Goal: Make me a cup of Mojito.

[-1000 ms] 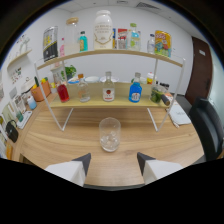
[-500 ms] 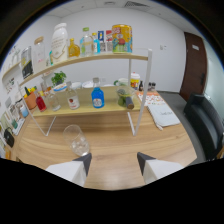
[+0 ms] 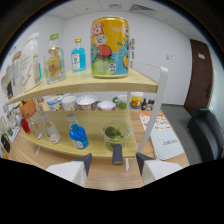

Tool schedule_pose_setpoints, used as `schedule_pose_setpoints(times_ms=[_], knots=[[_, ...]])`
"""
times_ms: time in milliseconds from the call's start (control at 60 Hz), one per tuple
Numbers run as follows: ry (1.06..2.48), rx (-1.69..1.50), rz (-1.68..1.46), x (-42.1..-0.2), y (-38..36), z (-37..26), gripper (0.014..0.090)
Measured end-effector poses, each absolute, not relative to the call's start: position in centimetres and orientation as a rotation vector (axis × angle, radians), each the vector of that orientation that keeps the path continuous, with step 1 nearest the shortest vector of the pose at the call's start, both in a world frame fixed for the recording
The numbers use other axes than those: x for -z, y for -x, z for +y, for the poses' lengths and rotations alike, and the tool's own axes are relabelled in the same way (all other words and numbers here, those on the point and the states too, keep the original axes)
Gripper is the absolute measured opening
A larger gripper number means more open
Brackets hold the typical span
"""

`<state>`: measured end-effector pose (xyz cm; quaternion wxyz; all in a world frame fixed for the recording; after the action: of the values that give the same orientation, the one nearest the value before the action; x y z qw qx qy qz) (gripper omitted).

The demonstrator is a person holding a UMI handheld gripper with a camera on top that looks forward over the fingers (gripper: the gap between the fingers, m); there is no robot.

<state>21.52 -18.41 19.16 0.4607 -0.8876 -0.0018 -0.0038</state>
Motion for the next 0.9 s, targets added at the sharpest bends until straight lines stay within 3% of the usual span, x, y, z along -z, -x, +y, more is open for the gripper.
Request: schedule_pose_setpoints(times_ms=[150,267,533,900], knots=[[2.224,0.007,0.001,-18.0,-22.1,-16.4,0.072],[2.262,0.009,0.014,-17.1,-22.7,-15.6,0.0519],[2.3,-0.012,-0.038,-16.4,-22.2,-15.1,0.0196],[2.295,0.018,-0.008,-17.1,-22.6,-15.8,0.0162]])
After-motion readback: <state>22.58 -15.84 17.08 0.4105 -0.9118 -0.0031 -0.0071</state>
